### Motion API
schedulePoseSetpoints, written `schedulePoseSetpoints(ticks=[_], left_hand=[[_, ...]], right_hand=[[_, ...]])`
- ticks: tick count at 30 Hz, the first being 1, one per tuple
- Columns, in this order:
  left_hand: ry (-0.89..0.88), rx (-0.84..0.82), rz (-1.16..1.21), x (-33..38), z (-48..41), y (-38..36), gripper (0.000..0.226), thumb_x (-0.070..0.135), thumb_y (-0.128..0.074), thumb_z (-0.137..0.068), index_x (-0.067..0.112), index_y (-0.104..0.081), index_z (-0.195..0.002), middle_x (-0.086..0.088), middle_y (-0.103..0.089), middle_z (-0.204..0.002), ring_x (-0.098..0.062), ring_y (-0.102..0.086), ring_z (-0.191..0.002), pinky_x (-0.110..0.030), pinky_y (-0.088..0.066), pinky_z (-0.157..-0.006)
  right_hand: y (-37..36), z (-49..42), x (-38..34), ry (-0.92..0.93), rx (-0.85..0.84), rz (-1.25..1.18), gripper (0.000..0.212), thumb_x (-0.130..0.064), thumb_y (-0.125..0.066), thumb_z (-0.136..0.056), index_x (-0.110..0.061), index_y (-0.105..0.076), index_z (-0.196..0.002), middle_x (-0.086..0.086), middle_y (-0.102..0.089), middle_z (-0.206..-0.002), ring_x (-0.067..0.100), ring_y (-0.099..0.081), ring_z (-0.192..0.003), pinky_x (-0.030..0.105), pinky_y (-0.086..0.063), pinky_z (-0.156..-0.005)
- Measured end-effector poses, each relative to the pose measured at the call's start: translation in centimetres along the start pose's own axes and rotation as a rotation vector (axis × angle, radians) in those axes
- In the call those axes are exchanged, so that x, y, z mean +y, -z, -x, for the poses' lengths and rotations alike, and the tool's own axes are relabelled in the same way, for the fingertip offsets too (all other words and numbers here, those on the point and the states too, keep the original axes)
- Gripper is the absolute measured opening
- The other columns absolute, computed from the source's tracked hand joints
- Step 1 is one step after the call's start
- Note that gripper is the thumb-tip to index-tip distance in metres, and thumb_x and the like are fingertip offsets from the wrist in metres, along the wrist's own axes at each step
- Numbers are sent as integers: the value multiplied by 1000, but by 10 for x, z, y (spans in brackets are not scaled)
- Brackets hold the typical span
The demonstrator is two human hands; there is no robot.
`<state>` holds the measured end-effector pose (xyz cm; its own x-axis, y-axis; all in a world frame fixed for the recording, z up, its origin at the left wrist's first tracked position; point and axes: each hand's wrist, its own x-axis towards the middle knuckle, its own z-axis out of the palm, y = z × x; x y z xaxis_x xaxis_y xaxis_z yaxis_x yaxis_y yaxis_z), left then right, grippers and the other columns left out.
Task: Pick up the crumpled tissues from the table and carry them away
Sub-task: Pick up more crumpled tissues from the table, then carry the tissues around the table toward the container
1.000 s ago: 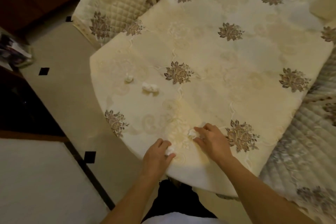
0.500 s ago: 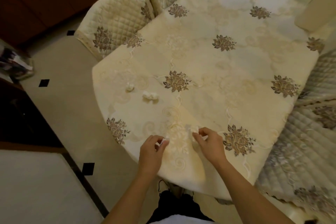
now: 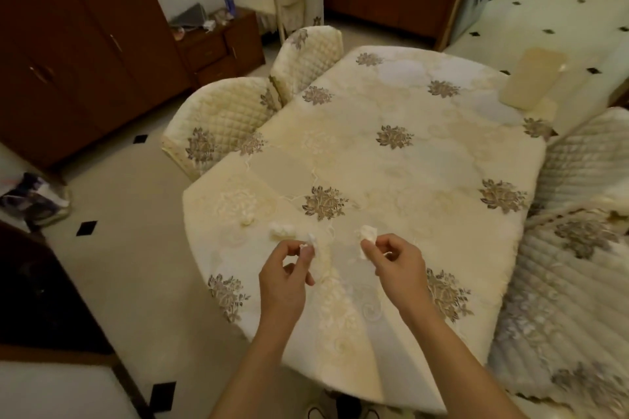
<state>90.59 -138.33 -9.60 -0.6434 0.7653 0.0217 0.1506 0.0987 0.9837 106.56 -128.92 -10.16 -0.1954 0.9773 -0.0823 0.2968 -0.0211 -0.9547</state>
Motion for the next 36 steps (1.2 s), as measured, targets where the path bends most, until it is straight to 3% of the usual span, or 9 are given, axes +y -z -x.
schedulePoseSetpoints(ticks=[7,12,17,20,24,28,34,36], left_hand=[[-19,-187,6,9,-6,-29,17,29,-60,-96,28,-63,-79,9,-59,-69,-11,-53,-55,-23,-41,-52],[-94,-378,9,8,-2,-64,17,27,-59,-96,27,-61,-79,10,-59,-69,-11,-52,-56,-19,-41,-52],[-82,-582,46,20,19,-108,17,30,-59,-95,28,-62,-79,8,-60,-68,-11,-56,-56,-22,-43,-51],[-68,-693,61,29,38,-135,14,27,-61,-95,22,-62,-82,8,-65,-72,-13,-62,-58,-26,-47,-49],[-99,-830,67,38,64,-164,16,28,-61,-95,20,-62,-81,4,-62,-66,-17,-59,-57,-30,-48,-50],[-130,-914,44,42,89,-195,16,32,-60,-95,22,-62,-82,2,-63,-69,-16,-61,-61,-26,-49,-52],[-208,-1001,16,49,131,-256,17,36,-58,-94,23,-62,-84,4,-64,-73,-10,-59,-60,-23,-51,-55],[-205,-1030,14,51,144,-280,18,37,-58,-94,22,-62,-85,2,-64,-72,-11,-60,-61,-24,-52,-57]], right_hand=[[34,17,-1,-59,178,-15,29,-26,-73,-86,-24,-58,-62,-8,-58,-57,15,-61,-55,43,-53,-61],[69,46,16,-95,361,-27,36,-23,-72,-88,-28,-52,-58,-11,-48,-50,10,-47,-49,30,-44,-50],[108,90,30,-195,560,-40,31,-23,-72,-88,-16,-54,-64,-9,-48,-55,15,-48,-56,54,-52,-65],[132,117,33,-221,688,-43,33,-22,-72,-88,-18,-53,-62,-10,-48,-54,13,-47,-55,52,-54,-65],[162,143,37,-263,832,-39,32,-24,-72,-88,-20,-55,-61,3,-56,-60,38,-59,-66,53,-54,-69],[187,159,49,-300,884,-69,26,-27,-71,-89,-14,-61,-68,15,-65,-74,36,-63,-75,54,-53,-74],[242,175,82,-363,949,-100,23,-31,-70,-89,-12,-66,-76,14,-67,-78,32,-65,-75,34,-52,-63],[267,175,93,-367,966,-112,24,-30,-70,-89,-11,-65,-76,15,-66,-78,33,-65,-76,34,-51,-63]])
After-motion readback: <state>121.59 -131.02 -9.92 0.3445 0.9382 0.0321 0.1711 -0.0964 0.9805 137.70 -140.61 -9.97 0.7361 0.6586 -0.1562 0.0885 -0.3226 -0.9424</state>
